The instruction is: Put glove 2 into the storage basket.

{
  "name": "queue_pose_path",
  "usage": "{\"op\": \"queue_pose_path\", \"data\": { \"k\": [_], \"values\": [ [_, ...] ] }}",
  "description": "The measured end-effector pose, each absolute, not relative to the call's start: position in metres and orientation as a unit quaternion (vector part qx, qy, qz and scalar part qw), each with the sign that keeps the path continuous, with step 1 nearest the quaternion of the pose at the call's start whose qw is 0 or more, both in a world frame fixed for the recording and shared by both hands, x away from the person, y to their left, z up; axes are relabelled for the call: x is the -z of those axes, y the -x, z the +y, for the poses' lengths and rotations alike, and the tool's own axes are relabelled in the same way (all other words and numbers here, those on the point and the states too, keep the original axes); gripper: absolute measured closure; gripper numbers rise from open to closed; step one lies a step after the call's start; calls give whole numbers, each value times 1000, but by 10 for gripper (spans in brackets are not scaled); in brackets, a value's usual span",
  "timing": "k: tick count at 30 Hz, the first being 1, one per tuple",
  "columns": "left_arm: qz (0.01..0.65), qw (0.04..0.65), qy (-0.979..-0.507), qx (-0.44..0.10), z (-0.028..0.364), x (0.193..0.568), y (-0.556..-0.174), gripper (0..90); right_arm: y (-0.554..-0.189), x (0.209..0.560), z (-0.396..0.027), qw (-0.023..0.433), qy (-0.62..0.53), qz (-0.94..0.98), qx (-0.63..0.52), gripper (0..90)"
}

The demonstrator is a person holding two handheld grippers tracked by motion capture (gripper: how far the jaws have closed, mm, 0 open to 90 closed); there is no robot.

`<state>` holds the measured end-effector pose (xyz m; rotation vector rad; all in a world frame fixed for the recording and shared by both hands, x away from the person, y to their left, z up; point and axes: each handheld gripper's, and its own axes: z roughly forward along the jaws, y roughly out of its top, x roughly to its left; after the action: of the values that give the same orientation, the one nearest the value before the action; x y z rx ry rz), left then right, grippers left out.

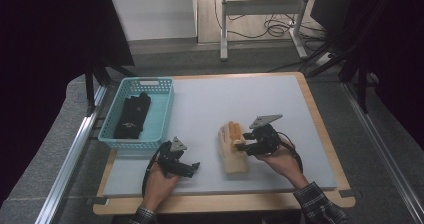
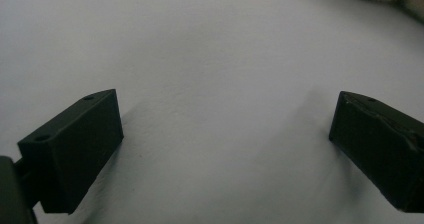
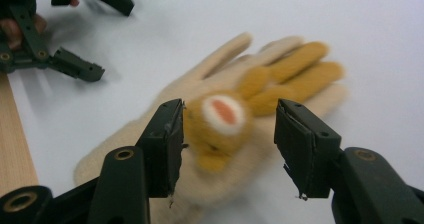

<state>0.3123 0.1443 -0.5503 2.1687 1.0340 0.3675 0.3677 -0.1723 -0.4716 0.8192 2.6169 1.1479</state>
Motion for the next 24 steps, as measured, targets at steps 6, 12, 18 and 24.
{"op": "queue_pose_path", "data": {
  "k": [6, 12, 18, 24],
  "values": [
    [397, 345, -839, -140, 145, 550, -312, 10, -369, 479, -197, 82, -305, 868, -382, 604],
    [389, 347, -840, -151, 144, 549, -309, 39, -360, 503, -206, 53, -312, 871, -377, 882],
    [396, 337, -842, -147, 149, 547, -305, 27, -346, 513, -195, 61, -282, 886, -363, 885],
    [411, 338, -834, -144, 157, 549, -302, 21, -346, 521, -189, 58, -280, 888, -361, 885]
  ]
}}
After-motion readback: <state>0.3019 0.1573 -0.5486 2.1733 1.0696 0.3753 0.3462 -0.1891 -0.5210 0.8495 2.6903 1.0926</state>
